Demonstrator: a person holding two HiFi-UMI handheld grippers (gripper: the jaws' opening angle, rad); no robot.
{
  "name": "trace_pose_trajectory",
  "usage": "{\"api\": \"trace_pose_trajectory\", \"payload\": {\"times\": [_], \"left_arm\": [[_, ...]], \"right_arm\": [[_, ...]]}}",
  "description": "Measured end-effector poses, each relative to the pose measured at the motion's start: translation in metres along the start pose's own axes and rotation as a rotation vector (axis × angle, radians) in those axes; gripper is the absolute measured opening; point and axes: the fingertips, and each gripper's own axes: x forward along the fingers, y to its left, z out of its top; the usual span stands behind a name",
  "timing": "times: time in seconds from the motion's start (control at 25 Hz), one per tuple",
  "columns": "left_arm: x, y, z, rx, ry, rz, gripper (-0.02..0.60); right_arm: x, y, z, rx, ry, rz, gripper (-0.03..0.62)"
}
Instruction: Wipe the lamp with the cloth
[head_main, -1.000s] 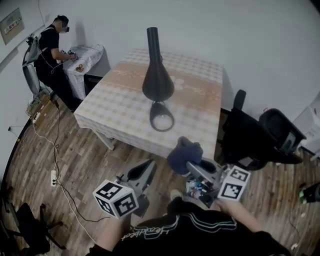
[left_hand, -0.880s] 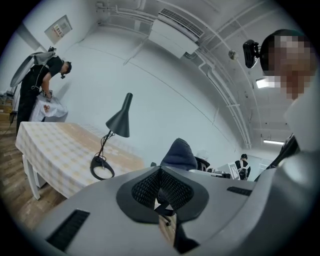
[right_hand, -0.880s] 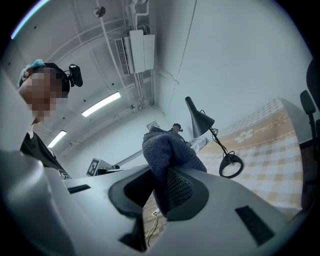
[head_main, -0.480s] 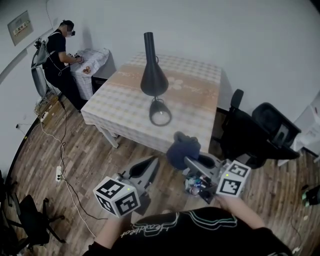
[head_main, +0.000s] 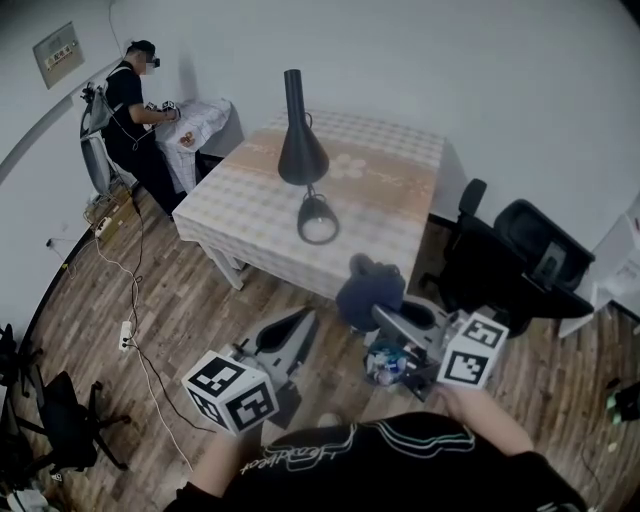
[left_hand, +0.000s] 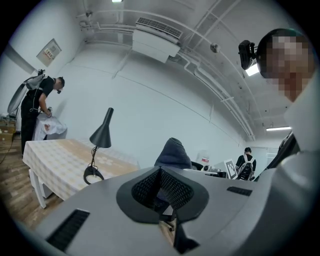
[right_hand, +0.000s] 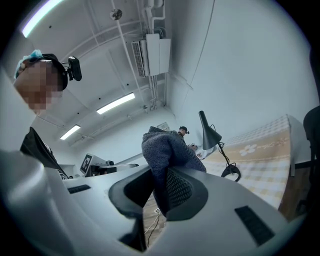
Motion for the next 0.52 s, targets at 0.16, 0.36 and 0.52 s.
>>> {"api": "trace_pose_trajectory", "payload": {"times": [0.16, 0.36, 0.52], "left_arm": [[-0.012, -0.023, 0.002, 0.007, -0.009, 0.01, 0.0], [-0.022, -0.048, -0.009, 0.03, -0.022, 0.009, 0.0], [-0.02, -0.067, -0.031, 0.048, -0.015, 0.006, 0.0]], "right_arm": [[-0.014, 0.02, 0.005, -0.014, -0.002, 0.021, 0.057], [-0.032, 0.038, -0.004, -0.035, 0.005, 0.04, 0.057], [-0.055, 0.037, -0.018, -0.038, -0.005, 0.045, 0.057]]}}
